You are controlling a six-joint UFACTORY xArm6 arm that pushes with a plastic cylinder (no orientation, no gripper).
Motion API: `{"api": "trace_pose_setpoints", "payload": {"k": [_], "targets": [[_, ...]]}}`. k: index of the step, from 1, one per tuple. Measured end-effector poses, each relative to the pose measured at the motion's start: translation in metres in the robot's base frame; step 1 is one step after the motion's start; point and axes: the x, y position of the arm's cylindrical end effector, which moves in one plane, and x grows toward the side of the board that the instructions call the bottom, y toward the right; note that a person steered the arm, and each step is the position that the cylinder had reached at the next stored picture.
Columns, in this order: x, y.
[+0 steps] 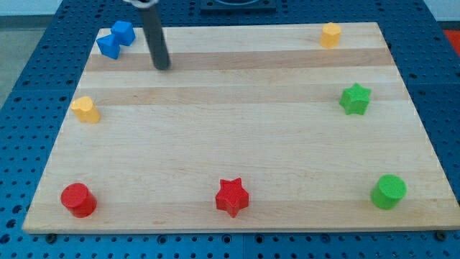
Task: Move arm to the top right corner of the board
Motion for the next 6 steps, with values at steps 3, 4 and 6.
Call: {"api": "trace_pose_setpoints", "payload": {"k": [3,4,6], "targets": [[0.018,0.209],[0.012,0.272],[-0.056,0.393]]}}
